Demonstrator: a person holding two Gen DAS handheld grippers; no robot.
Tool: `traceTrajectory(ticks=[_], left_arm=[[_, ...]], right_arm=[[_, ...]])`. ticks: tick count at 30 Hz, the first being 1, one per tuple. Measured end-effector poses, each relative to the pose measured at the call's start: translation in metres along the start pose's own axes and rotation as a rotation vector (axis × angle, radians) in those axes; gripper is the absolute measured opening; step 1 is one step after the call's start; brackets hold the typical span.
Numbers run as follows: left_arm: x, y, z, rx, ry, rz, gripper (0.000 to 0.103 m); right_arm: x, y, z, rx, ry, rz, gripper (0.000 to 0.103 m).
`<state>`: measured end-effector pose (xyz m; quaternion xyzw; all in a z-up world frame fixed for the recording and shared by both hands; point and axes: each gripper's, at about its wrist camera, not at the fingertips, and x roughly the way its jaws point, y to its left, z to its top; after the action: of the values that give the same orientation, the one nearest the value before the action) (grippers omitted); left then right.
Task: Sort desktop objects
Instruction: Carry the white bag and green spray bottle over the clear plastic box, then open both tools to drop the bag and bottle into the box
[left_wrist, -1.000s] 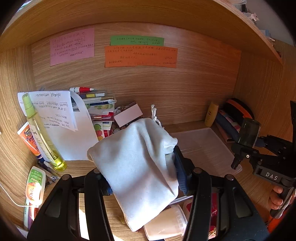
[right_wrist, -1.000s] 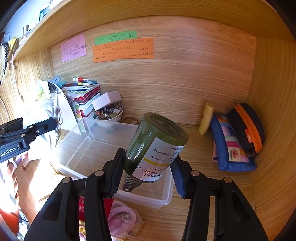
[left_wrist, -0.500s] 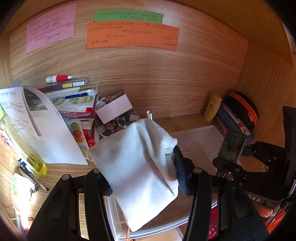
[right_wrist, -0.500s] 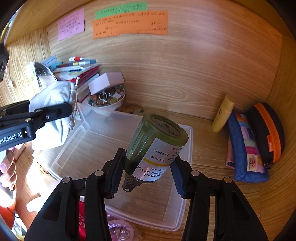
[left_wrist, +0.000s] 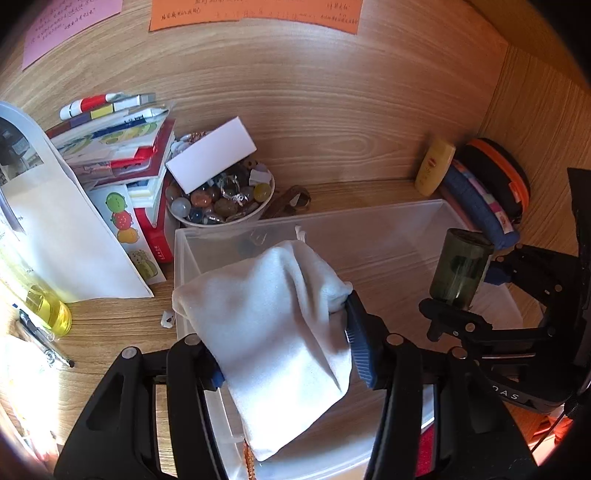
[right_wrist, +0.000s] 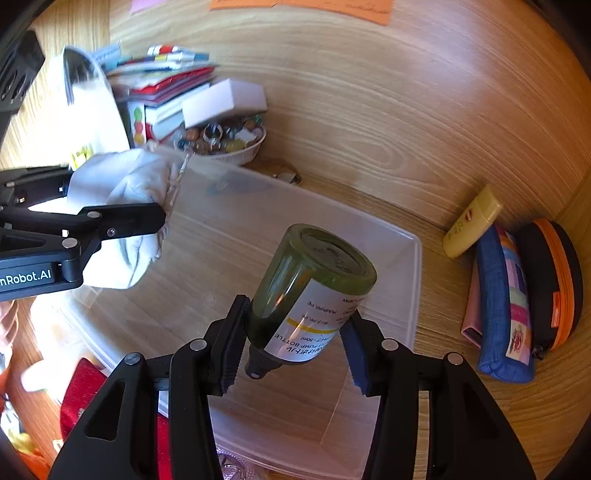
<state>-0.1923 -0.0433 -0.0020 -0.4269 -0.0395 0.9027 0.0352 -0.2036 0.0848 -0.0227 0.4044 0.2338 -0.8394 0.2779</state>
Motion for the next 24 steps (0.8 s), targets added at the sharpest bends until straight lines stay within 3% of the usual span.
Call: traceTrajectory(ticks=[5,7,8,24], left_arm=[[0.005,0.001,-0.003,0.003,0.037,-0.019,0.06],[0.001,-0.001,-0.002,0.012,0.016,-0.013,0.076],[-0.003,-0.001,-0.002,0.013,0.0,-0.012,0.079],[-0.046,0.02,0.005,-0.033,-0.127,-0.033,0.093]], right_arm=[[0.008,0.001,0.002,-0.024,0.035,0.007,0.044],[0.01,0.002,0.004,-0.033,0.043,-0.001,0.044],[0.011,0.003,0.005,-0.038,0.045,-0.005,0.044],[-0.004,0.009,0.009,-0.019,0.028,0.009,0.045]])
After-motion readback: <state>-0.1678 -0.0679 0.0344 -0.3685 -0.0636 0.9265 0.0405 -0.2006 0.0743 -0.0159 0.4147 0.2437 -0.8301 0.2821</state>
